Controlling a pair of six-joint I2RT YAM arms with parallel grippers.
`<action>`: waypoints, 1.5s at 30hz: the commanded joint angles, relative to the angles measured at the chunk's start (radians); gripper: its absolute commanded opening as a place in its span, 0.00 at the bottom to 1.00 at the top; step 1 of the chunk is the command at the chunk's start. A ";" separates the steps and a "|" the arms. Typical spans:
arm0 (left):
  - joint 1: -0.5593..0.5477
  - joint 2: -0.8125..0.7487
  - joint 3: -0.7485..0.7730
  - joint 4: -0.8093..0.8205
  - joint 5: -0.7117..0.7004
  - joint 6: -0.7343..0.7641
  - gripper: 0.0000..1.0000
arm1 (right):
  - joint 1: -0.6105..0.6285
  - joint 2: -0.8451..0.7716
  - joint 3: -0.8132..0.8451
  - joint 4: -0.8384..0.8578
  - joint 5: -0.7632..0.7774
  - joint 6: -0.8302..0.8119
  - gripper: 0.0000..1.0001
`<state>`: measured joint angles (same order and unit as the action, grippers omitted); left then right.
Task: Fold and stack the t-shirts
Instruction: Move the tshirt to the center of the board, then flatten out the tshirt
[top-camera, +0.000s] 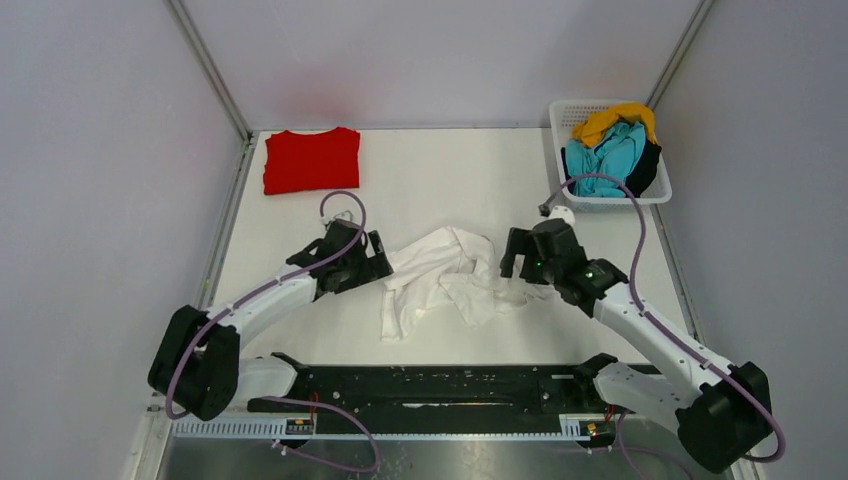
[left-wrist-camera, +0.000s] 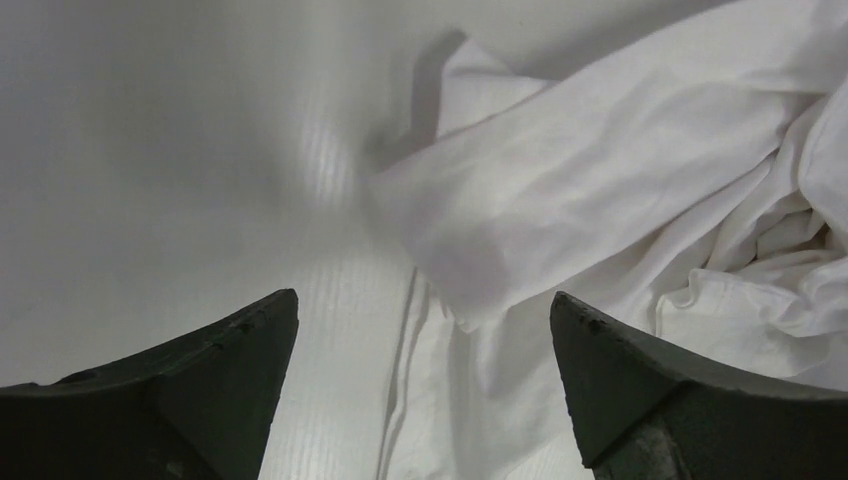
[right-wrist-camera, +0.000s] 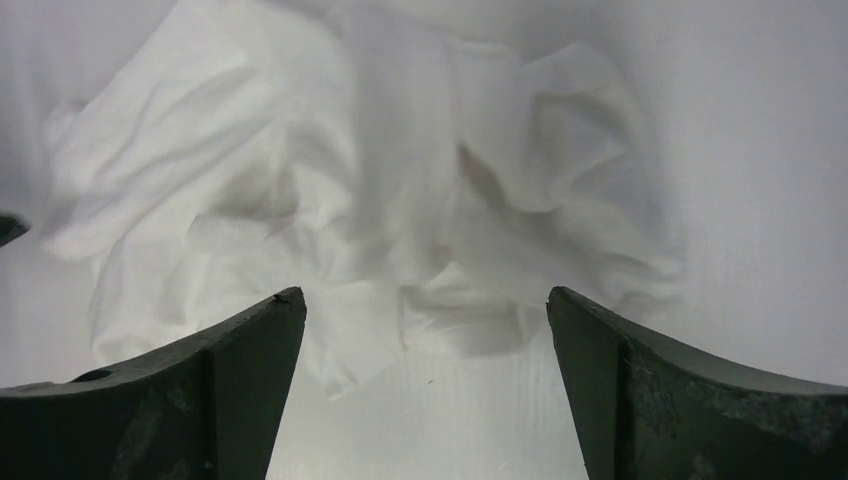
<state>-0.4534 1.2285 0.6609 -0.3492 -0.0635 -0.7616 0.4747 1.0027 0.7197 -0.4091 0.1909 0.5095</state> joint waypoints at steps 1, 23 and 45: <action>-0.051 0.089 0.043 0.106 0.021 -0.016 0.92 | 0.167 0.033 -0.015 0.091 -0.001 0.044 1.00; -0.060 0.188 0.073 0.190 0.069 0.013 0.00 | 0.487 0.694 0.319 0.053 0.494 0.305 0.98; -0.061 -0.002 0.152 -0.005 -0.219 0.039 0.00 | 0.476 0.381 0.013 -0.015 0.637 0.357 0.21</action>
<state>-0.5125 1.2617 0.7471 -0.3317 -0.1867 -0.7444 0.9554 1.4738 0.7918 -0.3882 0.7521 0.8440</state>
